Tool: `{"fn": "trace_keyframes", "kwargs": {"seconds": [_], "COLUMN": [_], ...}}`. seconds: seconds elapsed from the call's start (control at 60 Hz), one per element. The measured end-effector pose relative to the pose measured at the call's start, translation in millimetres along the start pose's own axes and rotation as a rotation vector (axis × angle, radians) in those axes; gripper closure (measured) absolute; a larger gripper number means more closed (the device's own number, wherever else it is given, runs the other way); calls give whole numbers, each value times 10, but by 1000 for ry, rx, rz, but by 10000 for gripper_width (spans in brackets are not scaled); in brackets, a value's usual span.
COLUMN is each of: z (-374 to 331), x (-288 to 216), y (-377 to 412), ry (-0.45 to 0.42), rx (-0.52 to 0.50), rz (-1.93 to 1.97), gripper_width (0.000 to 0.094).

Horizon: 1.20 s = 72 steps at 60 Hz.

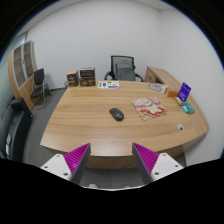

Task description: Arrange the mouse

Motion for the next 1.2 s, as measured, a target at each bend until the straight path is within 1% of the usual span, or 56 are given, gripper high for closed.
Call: {"fn": "trace_keyframes", "kwargs": {"seconds": [0.133, 0.233, 0.45, 0.683, 0.967, 1.2], "z": [181, 418, 1101, 1893, 2715, 3221], "x": [20, 20, -56, -203, -332, -454], "y": [-23, -67, -113, -181, -275, -334], "ry": [7, -6, -45, -56, -35, -21], "rx": [5, 3, -15, -5, 9, 19], "rz": [-8, 7, 12, -41, -47, -47], "gripper_width": [65, 64, 65, 66, 64, 65]}}
Point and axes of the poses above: the point between the fingertips, and its own axes, seen from behind it with the camera up: y to the left, x down, z forward, the way the camera looks, the point moved 5 cm from there along -z, backward, against the way the camera looks, and after that the axes turned 3 degrees about z, right-handed, at the moved point
